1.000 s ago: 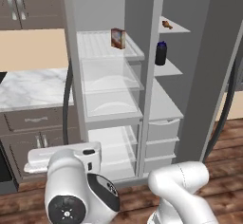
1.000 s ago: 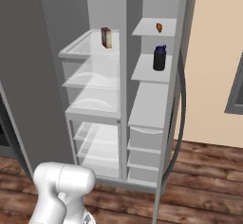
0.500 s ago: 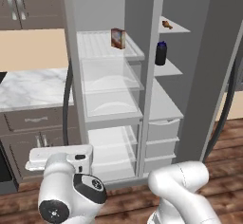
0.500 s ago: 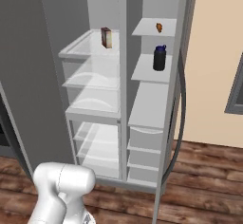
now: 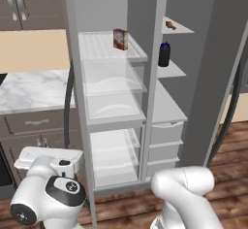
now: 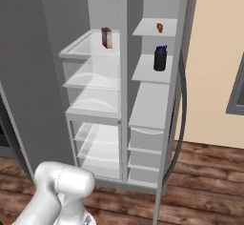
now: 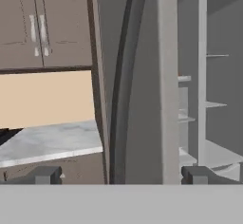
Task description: There's a chicken drumstick in the fridge that needs to be moved to the freezer for freezing. Pick up the chicken drumstick from the fridge, place it on any shelf in the freezer, and close the fridge and freezer doors when done.
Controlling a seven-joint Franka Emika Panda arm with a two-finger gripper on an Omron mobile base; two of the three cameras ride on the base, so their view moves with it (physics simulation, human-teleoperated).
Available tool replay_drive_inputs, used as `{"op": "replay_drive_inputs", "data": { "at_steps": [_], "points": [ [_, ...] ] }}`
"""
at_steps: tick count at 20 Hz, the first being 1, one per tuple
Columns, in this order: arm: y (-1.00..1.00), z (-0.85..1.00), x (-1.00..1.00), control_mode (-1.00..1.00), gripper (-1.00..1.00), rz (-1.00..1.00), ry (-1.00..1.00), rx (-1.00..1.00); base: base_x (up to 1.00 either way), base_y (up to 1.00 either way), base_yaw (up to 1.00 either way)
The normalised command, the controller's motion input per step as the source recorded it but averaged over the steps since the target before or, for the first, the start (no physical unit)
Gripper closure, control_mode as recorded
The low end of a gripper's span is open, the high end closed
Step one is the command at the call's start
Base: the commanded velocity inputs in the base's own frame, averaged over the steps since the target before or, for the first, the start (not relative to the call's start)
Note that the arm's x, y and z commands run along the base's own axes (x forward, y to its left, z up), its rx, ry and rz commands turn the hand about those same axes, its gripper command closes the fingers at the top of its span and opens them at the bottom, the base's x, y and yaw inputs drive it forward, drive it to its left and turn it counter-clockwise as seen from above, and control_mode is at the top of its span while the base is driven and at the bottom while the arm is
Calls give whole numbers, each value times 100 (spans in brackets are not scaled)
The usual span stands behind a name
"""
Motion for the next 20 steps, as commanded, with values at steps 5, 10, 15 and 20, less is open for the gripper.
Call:
{"op": "replay_drive_inputs", "data": {
  "at_steps": [5,10,15,20],
  "points": [
    [0,-23,68,-100,-100,-2,0,0,0,0,0],
    [0,-39,44,-100,-100,-1,0,-1,0,0,0],
    [0,-26,45,-100,-100,-4,0,-1,0,0,0],
    [0,-22,53,-100,-100,-7,1,0,0,0,0]
  ]
}}
